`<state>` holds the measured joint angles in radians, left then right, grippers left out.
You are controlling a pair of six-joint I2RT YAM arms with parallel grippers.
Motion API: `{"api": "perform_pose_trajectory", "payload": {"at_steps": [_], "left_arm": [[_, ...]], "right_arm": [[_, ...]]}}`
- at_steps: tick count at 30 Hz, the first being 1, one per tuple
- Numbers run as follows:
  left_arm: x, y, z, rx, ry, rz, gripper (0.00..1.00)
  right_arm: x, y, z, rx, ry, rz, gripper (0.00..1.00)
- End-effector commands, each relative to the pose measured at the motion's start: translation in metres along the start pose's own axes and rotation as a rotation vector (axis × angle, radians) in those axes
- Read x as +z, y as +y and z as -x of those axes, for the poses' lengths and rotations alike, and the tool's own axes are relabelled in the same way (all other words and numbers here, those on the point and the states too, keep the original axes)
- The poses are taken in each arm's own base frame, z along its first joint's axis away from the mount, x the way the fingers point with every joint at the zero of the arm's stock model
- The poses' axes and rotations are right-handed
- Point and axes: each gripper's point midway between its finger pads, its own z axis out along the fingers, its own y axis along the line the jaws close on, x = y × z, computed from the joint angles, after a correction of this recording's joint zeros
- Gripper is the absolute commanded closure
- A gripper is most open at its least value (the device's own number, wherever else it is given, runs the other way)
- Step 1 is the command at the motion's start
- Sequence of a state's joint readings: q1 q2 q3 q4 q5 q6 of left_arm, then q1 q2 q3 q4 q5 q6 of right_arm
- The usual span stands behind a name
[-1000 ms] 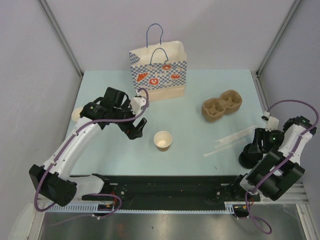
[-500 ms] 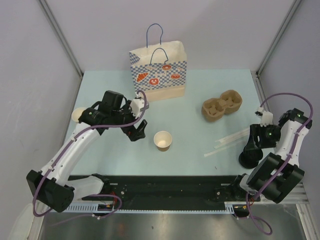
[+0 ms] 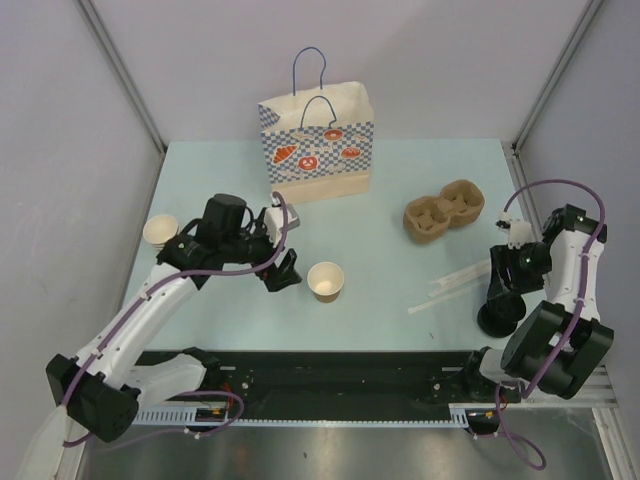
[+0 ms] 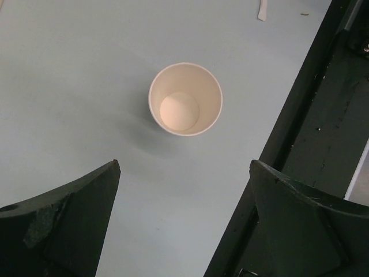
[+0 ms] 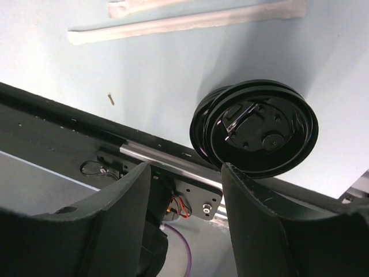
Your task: Pack the takeout coffee
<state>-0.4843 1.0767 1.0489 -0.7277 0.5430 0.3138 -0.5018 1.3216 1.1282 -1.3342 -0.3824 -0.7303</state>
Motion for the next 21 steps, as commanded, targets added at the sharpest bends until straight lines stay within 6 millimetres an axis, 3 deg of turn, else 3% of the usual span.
{"api": "perform_pose_trajectory", "payload": {"at_steps": [1,11,21], "left_arm": [[-0.001,-0.011,0.019,0.026,-0.101,-0.039,0.00],[-0.003,-0.011,0.011,0.043,-0.111,-0.015,0.00],[0.001,-0.010,0.002,0.043,-0.102,-0.014,0.00]], "right_arm": [[-0.008,-0.007,0.005,0.036,0.020,-0.077,0.45],[0.004,-0.019,0.010,0.106,0.084,-0.166,0.49],[0.024,-0.017,0.008,0.145,0.131,-0.158,0.52]]}}
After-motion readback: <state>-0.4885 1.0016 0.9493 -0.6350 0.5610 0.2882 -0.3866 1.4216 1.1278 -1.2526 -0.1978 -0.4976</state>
